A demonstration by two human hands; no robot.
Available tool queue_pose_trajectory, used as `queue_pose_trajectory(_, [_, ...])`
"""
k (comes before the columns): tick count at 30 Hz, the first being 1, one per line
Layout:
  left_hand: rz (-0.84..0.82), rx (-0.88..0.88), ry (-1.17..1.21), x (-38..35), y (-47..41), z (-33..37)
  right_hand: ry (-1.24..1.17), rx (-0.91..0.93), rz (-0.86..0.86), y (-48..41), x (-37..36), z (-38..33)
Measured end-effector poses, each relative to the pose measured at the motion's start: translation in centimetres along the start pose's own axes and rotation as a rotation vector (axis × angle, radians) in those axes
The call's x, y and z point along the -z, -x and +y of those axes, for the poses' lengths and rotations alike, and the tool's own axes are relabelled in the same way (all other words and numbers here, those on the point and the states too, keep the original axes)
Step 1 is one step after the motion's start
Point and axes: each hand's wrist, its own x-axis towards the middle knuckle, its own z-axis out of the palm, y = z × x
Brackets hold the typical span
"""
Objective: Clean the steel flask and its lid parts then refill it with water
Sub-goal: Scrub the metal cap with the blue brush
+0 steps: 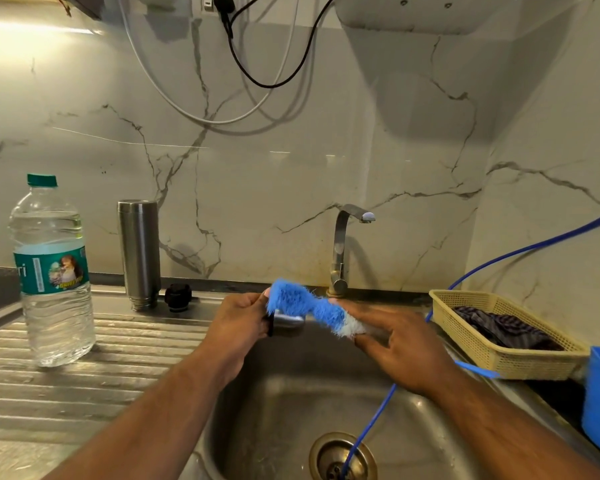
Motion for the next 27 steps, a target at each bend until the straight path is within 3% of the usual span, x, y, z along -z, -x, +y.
queue_pose_trajectory(10, [0.001, 0.039, -0.009, 0.40, -0.09, -0.06, 0.042, -0.028, 0.037, -0.34, -0.14, 0.41])
queue_pose_trajectory(14, [-0.028, 0.021, -0.055, 0.44, 0.02, 0.10, 0.040, 0.057, -0.023, 0.05, -0.20, -0.08])
queue_pose_trajectory(18, [0.024, 0.043, -0.017, 0.50, -0.24, -0.05, 0.029, -0.073, 0.015, -0.11, -0.32, 0.72])
queue_pose_trajectory(27, [0.012, 0.034, -0.031, 0.45, -0.22, 0.02, 0.063, 0.021, -0.016, 0.01, -0.24, 0.04])
